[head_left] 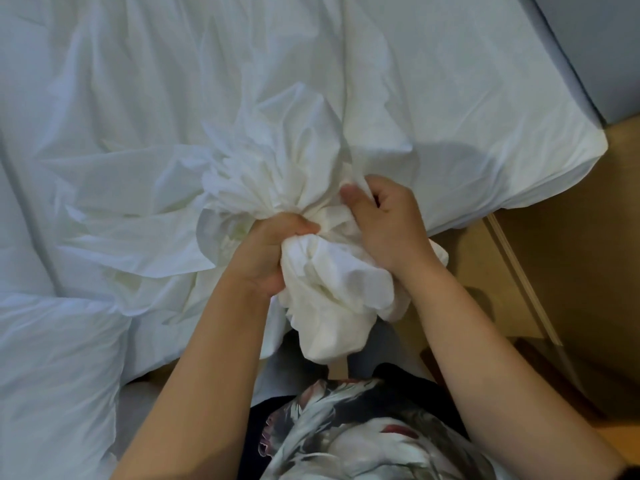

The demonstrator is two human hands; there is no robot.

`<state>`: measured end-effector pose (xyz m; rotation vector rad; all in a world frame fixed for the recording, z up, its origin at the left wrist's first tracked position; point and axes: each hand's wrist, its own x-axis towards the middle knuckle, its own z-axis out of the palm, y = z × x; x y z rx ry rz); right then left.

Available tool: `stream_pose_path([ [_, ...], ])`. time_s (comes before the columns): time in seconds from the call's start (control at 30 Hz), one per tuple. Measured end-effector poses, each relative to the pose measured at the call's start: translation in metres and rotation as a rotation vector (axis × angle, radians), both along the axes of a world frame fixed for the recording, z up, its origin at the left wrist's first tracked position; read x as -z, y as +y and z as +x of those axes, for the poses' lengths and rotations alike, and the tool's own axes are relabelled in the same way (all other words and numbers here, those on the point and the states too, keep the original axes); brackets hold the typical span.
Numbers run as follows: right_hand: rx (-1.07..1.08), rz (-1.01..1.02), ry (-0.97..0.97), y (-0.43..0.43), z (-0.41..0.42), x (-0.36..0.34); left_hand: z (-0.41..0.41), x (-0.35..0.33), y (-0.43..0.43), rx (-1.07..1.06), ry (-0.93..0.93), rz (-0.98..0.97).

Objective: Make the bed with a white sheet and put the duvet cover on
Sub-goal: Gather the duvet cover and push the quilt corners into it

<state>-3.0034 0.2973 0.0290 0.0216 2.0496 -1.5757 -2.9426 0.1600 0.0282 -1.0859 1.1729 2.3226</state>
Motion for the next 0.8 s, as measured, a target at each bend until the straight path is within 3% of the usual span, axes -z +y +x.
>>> stream_pose_path([
  [0.13, 0.176, -0.134, -0.024, -0.022, -0.020, -0.012, -0.003, 0.000, 0.008, 0.029, 0.004, -0.006],
  [0.3, 0.288, -0.270, -0.362, -0.052, -0.024, -0.017, -0.005, 0.002, 0.016, 0.083, 0.029, -0.051],
  [0.47, 0.147, -0.247, -0.429, -0.034, -0.026, -0.009, 0.000, 0.003, 0.008, 0.047, -0.040, -0.227],
  [0.6, -0.138, -0.218, -0.396, -0.002, -0.023, 0.000, 0.002, 0.001, -0.001, -0.017, -0.034, -0.161],
  [0.7, -0.316, -0.068, -0.317, 0.019, -0.017, 0.007, 0.001, -0.001, -0.005, -0.056, 0.008, -0.101],
  [0.8, -0.227, -0.089, -0.209, 0.019, -0.015, 0.007, -0.003, -0.001, -0.003, -0.007, 0.015, -0.089],
])
